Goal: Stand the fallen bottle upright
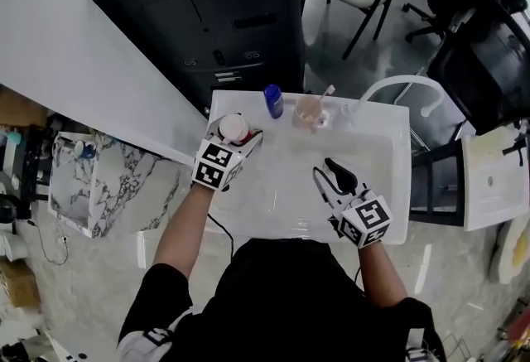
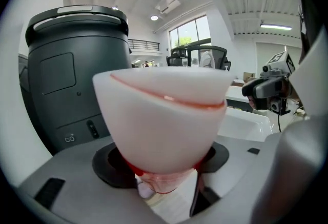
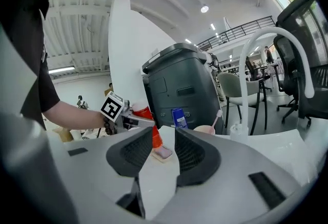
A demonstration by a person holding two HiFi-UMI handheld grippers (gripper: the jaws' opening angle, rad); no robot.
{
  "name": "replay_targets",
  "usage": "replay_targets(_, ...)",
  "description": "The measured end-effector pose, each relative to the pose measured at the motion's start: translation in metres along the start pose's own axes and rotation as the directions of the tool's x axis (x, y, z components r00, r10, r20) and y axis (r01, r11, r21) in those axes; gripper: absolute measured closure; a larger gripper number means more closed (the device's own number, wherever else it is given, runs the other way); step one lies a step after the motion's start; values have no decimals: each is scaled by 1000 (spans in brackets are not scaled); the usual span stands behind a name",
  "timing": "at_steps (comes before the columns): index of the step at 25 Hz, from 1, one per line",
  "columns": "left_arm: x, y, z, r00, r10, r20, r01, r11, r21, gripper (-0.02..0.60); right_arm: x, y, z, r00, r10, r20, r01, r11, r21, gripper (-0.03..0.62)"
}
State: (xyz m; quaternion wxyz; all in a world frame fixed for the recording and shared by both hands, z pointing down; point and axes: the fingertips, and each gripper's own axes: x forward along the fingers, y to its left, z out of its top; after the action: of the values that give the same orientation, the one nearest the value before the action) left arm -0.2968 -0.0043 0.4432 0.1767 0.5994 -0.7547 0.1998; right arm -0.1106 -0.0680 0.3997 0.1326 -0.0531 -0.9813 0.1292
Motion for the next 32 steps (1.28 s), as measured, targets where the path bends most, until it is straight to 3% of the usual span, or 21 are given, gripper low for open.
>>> replay_targets(4, -2, 36, 0, 999, 40, 9, -40, 999, -18, 282, 9, -4, -12, 999, 21, -32, -19, 999, 43, 447)
replay_targets(12, 21, 77, -8, 998, 57, 6, -57, 994, -90, 282, 14, -30, -29, 995, -46, -93, 55, 994, 95, 447)
replay_targets(25, 73, 97, -8, 997, 64, 51, -55, 987, -152, 281, 7, -52, -47, 978, -127, -164, 149, 980, 131, 447)
replay_targets(32, 76, 92, -4, 994, 72, 78, -62, 989, -132, 275, 19, -51, -47, 977, -117, -177, 138, 984, 114, 447)
